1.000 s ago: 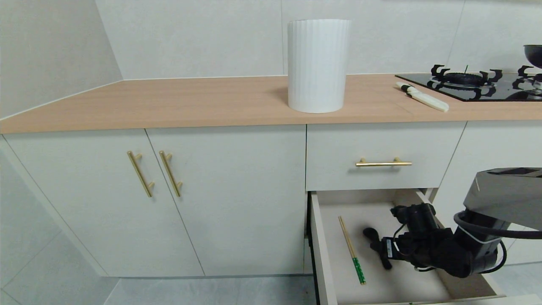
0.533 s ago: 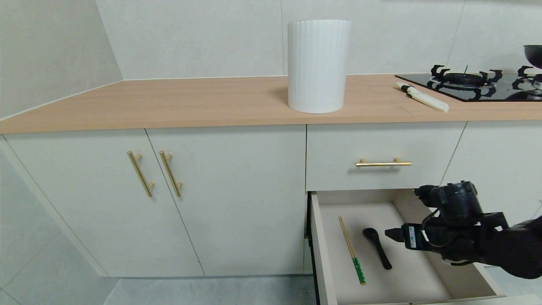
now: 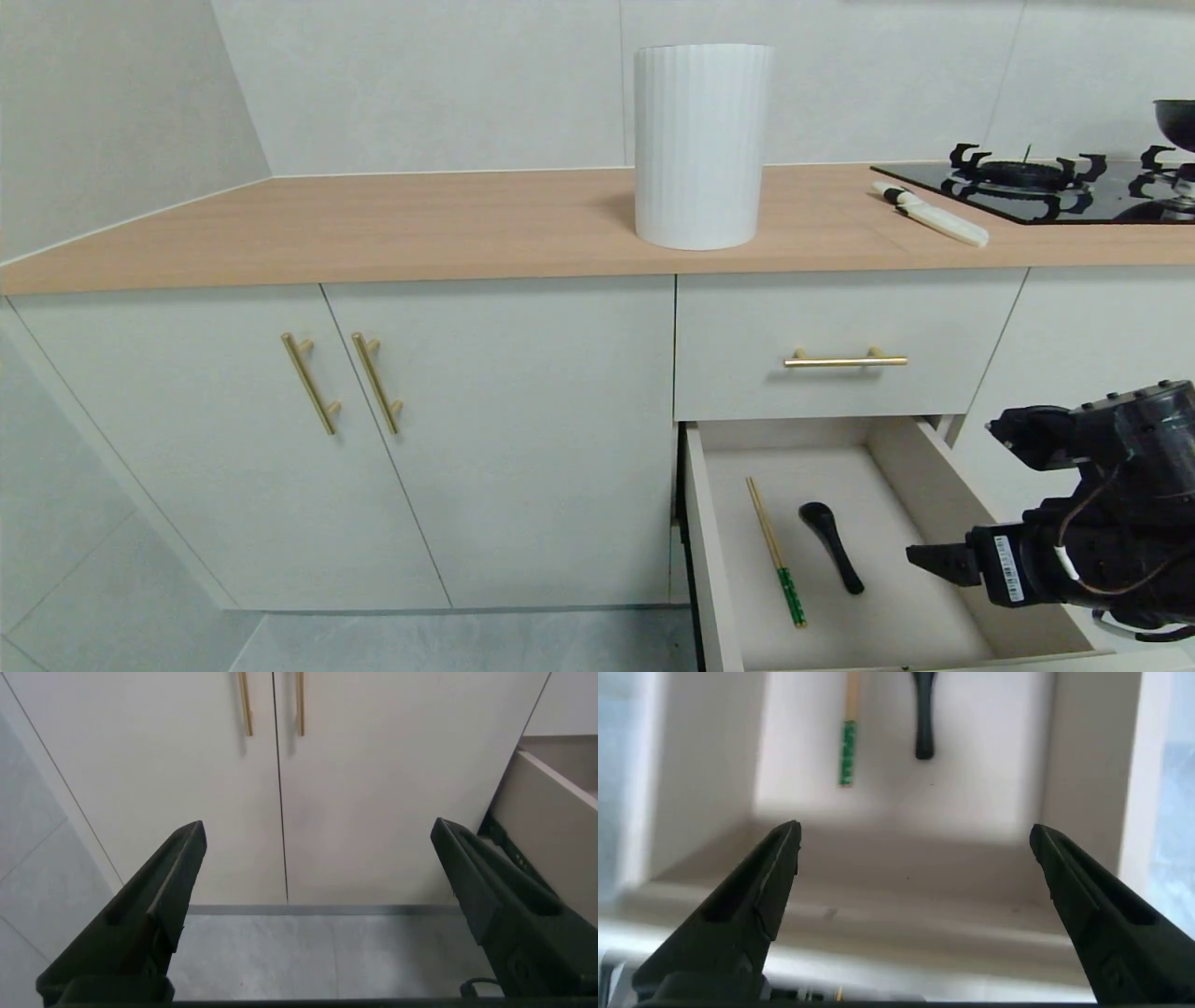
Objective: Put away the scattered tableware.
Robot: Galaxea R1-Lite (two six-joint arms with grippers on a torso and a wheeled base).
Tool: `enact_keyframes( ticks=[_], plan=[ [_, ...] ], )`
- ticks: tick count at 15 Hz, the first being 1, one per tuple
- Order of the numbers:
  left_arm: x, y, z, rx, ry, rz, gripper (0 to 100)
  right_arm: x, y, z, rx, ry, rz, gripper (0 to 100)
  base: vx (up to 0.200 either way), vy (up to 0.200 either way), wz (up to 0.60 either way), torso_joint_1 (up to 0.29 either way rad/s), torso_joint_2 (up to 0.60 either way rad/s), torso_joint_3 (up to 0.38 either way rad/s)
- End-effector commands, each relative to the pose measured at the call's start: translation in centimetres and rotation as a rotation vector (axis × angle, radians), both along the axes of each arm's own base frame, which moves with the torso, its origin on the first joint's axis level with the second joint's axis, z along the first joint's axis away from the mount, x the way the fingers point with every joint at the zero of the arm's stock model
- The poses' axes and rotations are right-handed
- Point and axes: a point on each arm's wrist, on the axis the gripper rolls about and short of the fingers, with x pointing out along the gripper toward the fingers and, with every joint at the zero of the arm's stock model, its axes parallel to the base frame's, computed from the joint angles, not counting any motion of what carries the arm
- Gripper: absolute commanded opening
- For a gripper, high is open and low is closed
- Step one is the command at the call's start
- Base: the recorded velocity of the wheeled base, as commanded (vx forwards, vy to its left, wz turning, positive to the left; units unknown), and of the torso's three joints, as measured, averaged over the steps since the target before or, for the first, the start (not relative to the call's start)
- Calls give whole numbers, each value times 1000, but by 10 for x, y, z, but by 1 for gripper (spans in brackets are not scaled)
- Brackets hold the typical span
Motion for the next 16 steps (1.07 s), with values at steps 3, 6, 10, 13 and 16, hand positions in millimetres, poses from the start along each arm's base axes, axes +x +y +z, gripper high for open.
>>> enact_keyframes(
  ticks=[3,6,10,13,16],
  plan=[
    [0,0,0,-2,1,1,100,-10,-1,19,30,-79,16,100,0,0,0,0,0,0],
    [0,0,0,-2,1,1,100,-10,-1,17,14,-73,29,100,0,0,0,0,0,0],
    [0,0,0,-2,1,1,100,-13,2,14,3,-43,49,100,0,0,0,0,0,0],
    [0,0,0,-3,1,0,100,-15,3,13,-1,-39,60,100,-200,0,0,7,4,1],
    [0,0,0,-3,1,-1,100,-16,5,12,-3,-35,70,100,-200,0,0,-4,-1,4]
  ],
)
